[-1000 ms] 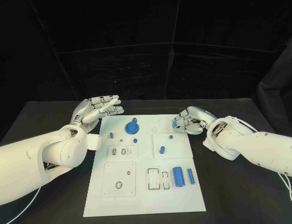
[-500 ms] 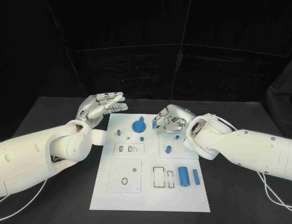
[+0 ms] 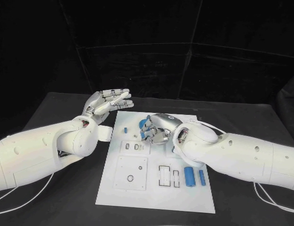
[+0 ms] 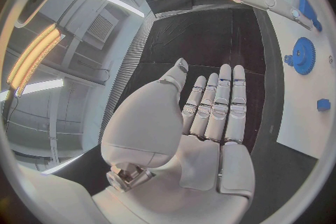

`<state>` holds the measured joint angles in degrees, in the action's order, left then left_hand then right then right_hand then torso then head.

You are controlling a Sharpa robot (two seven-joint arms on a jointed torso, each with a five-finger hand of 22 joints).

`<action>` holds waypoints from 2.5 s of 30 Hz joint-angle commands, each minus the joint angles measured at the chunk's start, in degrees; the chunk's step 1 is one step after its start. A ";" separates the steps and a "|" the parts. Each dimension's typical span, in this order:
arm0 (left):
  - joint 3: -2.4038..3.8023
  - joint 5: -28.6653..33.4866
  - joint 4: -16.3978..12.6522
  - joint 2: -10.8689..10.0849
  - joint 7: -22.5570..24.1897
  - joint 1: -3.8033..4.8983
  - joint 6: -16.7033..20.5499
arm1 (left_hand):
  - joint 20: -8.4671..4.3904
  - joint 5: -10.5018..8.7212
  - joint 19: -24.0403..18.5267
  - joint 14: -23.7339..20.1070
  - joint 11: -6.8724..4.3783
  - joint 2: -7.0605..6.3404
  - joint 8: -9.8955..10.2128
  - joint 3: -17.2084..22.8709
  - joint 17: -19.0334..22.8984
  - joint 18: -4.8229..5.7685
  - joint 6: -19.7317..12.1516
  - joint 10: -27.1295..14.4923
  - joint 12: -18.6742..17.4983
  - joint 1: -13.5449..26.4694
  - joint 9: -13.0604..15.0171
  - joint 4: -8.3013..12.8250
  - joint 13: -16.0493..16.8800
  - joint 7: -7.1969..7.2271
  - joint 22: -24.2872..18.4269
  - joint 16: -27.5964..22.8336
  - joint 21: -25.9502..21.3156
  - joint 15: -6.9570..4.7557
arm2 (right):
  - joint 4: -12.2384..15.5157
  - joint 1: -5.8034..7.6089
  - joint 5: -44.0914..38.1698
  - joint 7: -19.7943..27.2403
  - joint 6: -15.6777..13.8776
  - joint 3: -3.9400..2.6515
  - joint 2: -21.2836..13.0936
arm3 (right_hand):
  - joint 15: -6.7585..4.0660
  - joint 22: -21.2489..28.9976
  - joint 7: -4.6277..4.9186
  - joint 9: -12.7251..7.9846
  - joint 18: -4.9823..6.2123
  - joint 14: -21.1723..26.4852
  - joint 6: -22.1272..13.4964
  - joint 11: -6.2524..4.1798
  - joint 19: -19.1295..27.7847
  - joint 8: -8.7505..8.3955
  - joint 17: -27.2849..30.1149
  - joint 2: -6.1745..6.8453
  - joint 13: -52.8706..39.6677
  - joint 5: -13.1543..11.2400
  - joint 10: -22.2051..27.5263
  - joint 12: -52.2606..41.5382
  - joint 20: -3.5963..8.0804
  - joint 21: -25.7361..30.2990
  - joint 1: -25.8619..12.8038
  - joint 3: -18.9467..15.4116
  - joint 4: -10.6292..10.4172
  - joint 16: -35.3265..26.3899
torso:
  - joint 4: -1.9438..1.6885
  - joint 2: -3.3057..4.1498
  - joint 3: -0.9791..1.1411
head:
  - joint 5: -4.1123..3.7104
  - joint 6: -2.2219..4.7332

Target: Assemble the parts on the task board

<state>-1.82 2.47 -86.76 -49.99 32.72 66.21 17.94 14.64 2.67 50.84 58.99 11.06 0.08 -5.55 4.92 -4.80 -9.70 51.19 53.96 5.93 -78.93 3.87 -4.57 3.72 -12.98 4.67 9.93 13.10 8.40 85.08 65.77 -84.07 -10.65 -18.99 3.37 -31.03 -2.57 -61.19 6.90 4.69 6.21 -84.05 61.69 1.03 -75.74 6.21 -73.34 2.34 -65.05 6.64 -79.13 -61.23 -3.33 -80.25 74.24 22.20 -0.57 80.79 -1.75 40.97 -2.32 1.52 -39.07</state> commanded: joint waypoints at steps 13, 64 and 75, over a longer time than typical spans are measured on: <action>0.05 0.12 -0.03 0.26 0.05 0.19 -0.74 | 0.07 0.02 0.46 0.46 0.20 0.73 0.37 0.04 0.08 -0.73 0.36 0.18 -0.26 0.03 -0.07 0.38 -0.05 -1.17 -0.05 -0.39 -0.23 0.12 | -0.93 -1.30 -7.95 -0.69 2.82 0.63 2.17 | -0.45 0.15 -0.89 -0.01 -0.63 -2.75 1.94 -0.02 0.36 0.04 0.21 -0.05 0.18 0.13 0.16 0.47 0.00 0.12 -0.87 0.24 0.05 -0.36 | 0.02 0.13 0.19 | 0.71 -0.22; 0.05 0.07 0.75 0.67 -0.22 0.19 -1.17 | 0.06 0.02 0.54 0.52 0.17 0.78 0.43 0.12 0.11 -0.74 0.52 0.34 -0.30 -0.01 -0.05 0.64 -0.03 -1.16 -0.13 -0.49 -0.33 0.10 | -0.69 -2.16 -11.03 -4.46 5.39 0.67 1.72 | 0.20 3.90 0.16 -0.65 0.01 -2.05 -0.83 0.82 2.23 -2.27 3.40 4.11 4.04 4.10 2.53 5.74 -0.53 1.91 -5.37 -2.89 0.17 -2.68 | -0.07 0.12 0.18 | 0.44 -1.43; 0.05 0.02 0.72 0.61 -0.22 0.19 -1.19 | 0.06 0.02 0.54 0.52 0.17 0.78 0.43 0.12 0.11 -0.74 0.52 0.34 -0.30 -0.01 -0.05 0.64 -0.03 -1.16 -0.13 -0.49 -0.33 0.10 | -0.42 -2.19 -11.12 -4.88 1.10 0.67 1.74 | 0.66 4.95 0.62 -0.85 0.17 -1.92 -3.81 1.37 2.59 -2.63 4.21 5.25 5.27 2.64 3.21 7.27 -0.95 2.53 -7.80 -6.12 -1.20 -3.38 | 0.05 0.14 0.23 | 0.45 -1.43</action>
<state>-1.83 2.52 -85.94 -49.40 32.45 66.29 17.49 14.84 2.67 51.04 59.19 11.06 0.08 -5.33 4.99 -4.77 -9.71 51.19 53.96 5.94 -78.93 3.87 -4.18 3.72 -12.98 4.58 9.71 13.10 8.61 84.55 63.60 -94.75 -14.53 -15.64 3.97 -29.25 -2.30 -56.29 7.51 3.89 6.22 -83.87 58.26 2.36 -73.45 3.93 -69.18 7.54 -59.86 9.67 -76.34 -54.34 -4.14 -77.92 67.01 16.69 -1.47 77.69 -1.74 41.09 -2.13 1.98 -40.49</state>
